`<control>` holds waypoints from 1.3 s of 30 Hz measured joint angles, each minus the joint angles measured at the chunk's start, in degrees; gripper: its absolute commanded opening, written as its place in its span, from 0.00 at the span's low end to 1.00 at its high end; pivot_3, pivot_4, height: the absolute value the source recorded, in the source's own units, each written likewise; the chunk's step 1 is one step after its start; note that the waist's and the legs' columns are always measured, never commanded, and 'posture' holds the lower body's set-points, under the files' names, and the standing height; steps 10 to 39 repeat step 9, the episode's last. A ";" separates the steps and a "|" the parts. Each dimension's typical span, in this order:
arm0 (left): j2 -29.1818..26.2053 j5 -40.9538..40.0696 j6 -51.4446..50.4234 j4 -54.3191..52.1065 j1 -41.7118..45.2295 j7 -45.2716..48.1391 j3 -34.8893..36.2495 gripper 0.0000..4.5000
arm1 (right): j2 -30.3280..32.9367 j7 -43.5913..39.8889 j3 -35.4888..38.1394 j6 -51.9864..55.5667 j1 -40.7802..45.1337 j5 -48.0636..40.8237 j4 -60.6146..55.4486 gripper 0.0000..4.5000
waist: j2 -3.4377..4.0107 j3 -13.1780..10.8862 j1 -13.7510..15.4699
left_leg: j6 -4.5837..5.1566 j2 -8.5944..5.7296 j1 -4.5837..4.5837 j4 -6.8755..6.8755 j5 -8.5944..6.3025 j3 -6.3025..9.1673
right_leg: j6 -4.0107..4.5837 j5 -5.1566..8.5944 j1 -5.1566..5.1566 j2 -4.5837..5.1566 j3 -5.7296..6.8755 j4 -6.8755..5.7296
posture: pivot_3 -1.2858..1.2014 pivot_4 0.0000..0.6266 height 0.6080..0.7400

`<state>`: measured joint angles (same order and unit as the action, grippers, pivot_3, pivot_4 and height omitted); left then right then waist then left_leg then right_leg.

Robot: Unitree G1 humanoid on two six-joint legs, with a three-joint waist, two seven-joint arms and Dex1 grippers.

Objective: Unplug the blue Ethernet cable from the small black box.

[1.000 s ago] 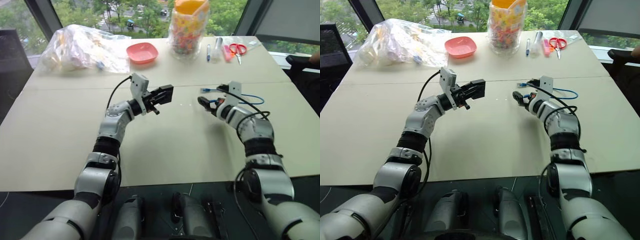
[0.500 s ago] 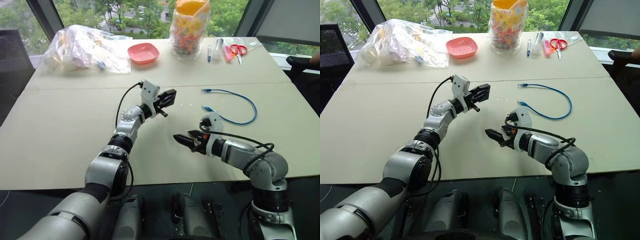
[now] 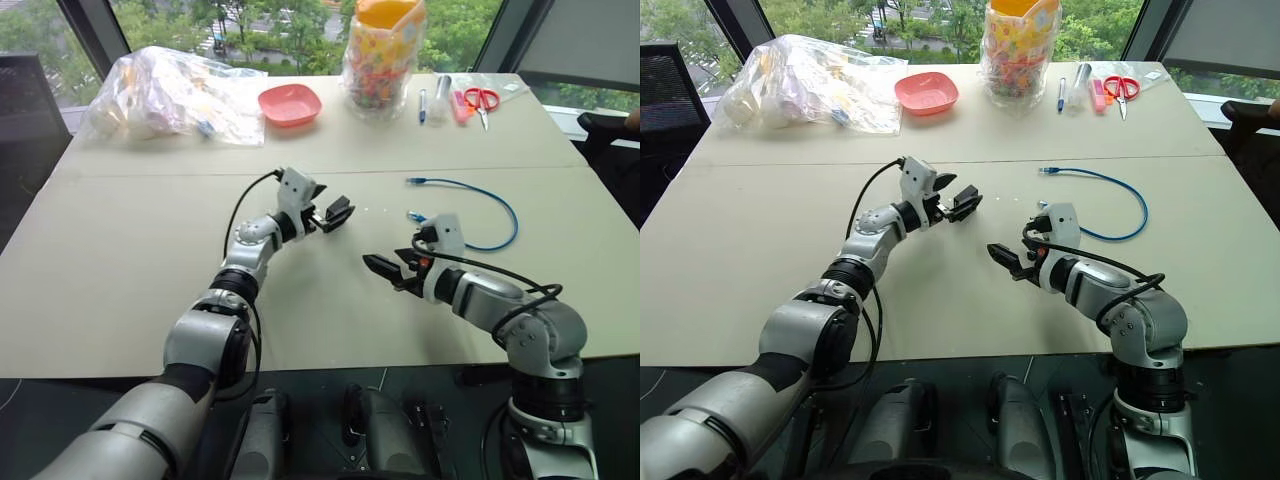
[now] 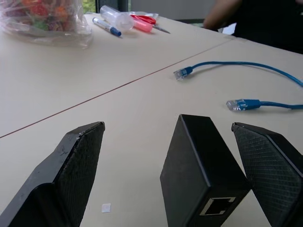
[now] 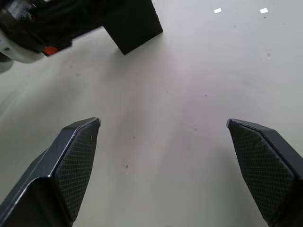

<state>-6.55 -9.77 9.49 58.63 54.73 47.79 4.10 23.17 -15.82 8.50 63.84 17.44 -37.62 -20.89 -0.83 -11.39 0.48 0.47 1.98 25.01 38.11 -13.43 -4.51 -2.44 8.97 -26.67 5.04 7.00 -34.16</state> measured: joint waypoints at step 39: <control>-18.90 -16.20 -41.46 -59.47 -29.05 5.79 -0.28 0.99 | 5.66 -7.32 2.08 -17.12 -7.59 5.85 -1.15 1.00 | 0.04 0.01 -1.00 | 0.00 0.03 -0.16 0.00 -0.01 0.08 | 0.14 0.17 0.13 -0.06 -0.05 -0.05 | 0.52 0.24 1.00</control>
